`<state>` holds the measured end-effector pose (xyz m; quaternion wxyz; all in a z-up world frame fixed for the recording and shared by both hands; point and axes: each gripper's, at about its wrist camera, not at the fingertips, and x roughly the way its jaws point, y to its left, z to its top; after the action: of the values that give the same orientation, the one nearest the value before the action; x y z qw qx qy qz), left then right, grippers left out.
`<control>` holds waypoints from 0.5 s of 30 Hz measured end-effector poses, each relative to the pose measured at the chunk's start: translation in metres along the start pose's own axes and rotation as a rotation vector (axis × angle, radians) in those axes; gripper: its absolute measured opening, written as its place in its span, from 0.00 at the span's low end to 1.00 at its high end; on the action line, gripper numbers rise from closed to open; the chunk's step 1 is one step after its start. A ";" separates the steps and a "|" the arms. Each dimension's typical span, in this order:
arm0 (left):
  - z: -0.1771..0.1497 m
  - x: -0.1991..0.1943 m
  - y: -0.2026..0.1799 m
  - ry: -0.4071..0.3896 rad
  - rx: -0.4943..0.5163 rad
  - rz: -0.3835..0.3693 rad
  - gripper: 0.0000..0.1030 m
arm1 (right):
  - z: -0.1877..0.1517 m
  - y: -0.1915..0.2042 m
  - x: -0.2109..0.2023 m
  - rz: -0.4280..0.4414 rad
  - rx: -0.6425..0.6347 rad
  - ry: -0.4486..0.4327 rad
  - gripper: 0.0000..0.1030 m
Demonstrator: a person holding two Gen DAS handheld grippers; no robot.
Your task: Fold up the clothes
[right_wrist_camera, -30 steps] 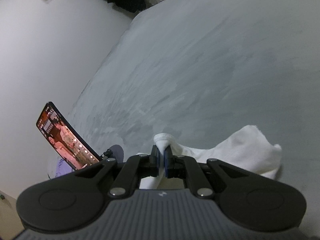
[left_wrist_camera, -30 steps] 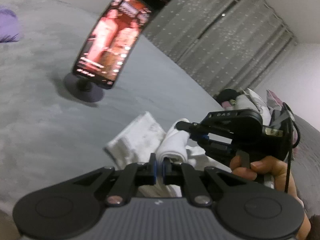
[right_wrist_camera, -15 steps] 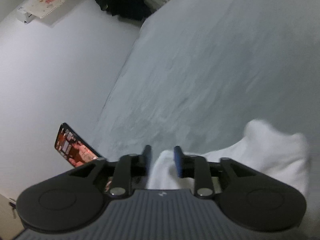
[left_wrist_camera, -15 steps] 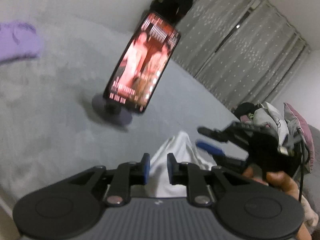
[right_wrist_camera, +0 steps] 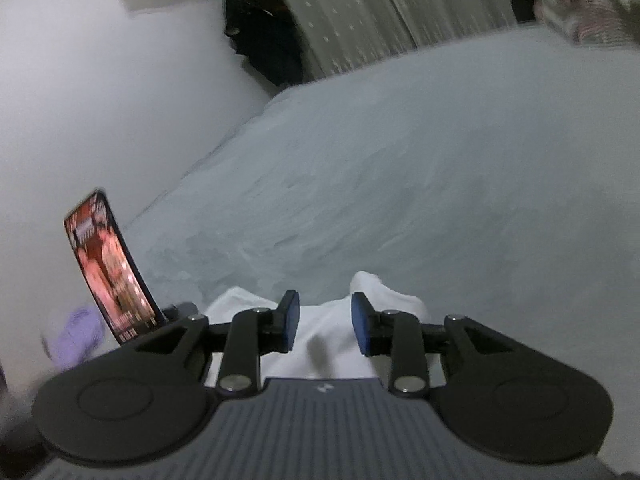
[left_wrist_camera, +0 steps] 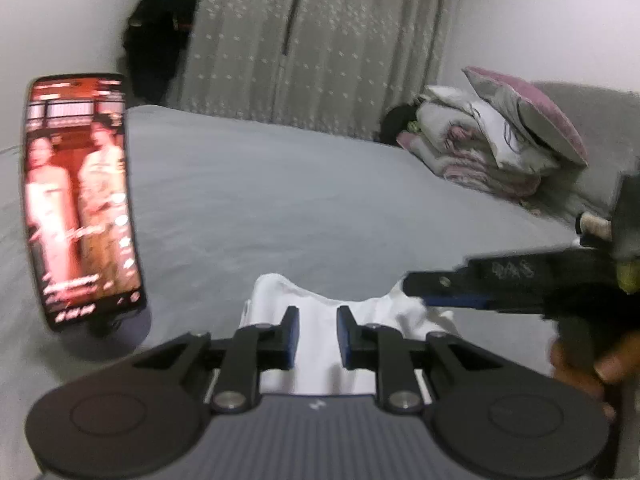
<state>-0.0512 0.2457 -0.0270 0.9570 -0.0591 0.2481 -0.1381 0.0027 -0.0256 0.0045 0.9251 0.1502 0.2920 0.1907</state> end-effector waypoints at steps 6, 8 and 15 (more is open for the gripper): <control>0.001 0.038 0.019 0.066 -0.007 0.078 0.09 | -0.025 0.013 0.009 -0.115 -0.211 0.032 0.32; -0.003 0.045 0.028 0.076 -0.041 0.118 0.09 | -0.028 0.001 0.014 -0.141 -0.184 0.038 0.19; -0.003 0.025 0.032 0.018 -0.070 0.151 0.09 | -0.021 -0.007 0.010 -0.148 -0.145 0.012 0.23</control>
<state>-0.0247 0.2685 -0.0468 0.9598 -0.0725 0.2650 -0.0571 -0.0003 -0.0235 -0.0194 0.9432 0.0599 0.2934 0.1436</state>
